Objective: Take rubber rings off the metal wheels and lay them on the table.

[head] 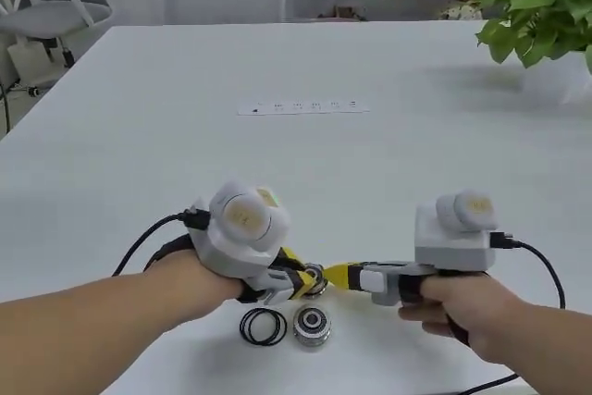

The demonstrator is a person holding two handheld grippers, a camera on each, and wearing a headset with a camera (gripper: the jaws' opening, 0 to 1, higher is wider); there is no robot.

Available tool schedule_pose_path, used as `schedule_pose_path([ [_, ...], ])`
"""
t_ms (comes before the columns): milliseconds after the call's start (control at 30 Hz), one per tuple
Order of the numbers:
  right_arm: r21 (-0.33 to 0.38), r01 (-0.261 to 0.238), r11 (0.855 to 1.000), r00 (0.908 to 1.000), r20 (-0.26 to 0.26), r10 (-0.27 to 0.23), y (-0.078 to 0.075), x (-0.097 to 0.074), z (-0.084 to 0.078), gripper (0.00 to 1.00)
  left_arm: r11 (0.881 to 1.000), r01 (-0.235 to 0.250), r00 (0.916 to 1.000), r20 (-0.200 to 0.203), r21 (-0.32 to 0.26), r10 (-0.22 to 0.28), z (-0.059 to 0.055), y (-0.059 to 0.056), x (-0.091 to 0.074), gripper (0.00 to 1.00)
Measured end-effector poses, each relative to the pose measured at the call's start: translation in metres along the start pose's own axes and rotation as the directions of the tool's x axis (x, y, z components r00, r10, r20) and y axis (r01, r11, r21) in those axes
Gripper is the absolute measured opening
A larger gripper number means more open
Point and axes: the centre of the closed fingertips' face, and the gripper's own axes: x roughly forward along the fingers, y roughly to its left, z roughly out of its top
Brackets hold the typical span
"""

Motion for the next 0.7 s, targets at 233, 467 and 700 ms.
schedule_pose_path([
  [233,-0.004,-0.017,1.0,0.9998,-0.006,0.017,0.003,0.003,-0.001,0.0,1.0,0.0,1.0,0.001,0.0,0.0,0.0,0.0,0.0,0.12],
  [467,-0.008,-0.045,0.999,0.9989,0.007,0.045,0.01,0.005,0.002,0.0,1.0,-0.003,1.0,0.007,0.004,0.003,-0.001,0.0,0.0,0.12],
  [700,0.018,-0.061,0.998,0.9978,0.029,0.06,0.01,0.0,0.003,0.0,1.0,-0.007,0.9999,0.009,-0.001,0.007,-0.001,0.0,0.001,0.12],
])
